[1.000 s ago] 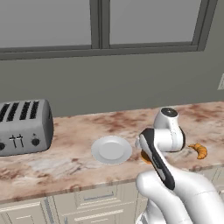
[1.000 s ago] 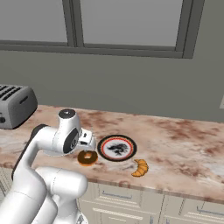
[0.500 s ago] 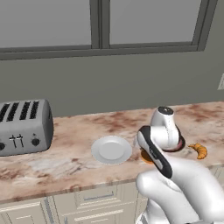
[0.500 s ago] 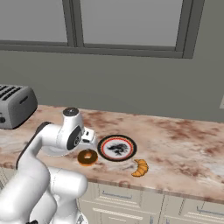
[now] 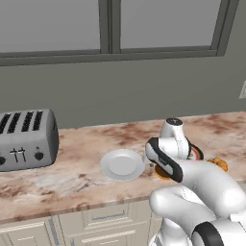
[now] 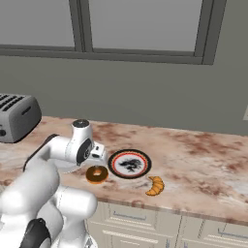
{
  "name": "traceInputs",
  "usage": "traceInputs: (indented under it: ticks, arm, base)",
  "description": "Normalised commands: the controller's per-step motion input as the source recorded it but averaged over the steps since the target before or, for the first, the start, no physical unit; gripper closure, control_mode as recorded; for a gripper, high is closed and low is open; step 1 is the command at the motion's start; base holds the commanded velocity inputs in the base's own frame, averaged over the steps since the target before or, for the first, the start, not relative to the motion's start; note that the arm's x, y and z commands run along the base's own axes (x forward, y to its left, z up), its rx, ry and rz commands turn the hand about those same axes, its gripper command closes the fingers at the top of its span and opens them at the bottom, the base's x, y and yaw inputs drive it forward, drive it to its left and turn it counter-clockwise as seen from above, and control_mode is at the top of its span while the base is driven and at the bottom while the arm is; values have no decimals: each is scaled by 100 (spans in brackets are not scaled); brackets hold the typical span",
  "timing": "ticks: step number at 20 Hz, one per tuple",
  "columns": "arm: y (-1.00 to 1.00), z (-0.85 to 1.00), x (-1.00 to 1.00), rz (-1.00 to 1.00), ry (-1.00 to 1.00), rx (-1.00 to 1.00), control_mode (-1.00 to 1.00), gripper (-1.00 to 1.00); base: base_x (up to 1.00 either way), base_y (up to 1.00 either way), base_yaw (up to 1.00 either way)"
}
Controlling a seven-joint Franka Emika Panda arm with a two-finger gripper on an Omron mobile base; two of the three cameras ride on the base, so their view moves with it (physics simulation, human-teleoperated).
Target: Place the pastries on the plates.
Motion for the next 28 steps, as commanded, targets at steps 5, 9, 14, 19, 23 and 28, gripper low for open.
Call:
traceInputs:
  ticks: [5, 9, 14, 19, 23, 28]
  arm:
    - [0, -53, 0, 0, 2, 0, -100, -100]
    - [0, -54, 0, 0, 1, 0, -100, -100]
    - [1, -54, 0, 0, 0, 0, -100, -100]
    - [2, -55, 0, 0, 0, 0, -100, -100]
    - [1, -53, -19, -1, 0, 0, -100, -100]
    - [0, -38, -59, -1, 0, 0, -100, -100]
  base:
    - [0, 0, 0]
    - [0, 0, 0]
    - [0, 0, 0]
    - [0, 0, 0]
    - [0, 0, 0]
    - [0, 0, 0]
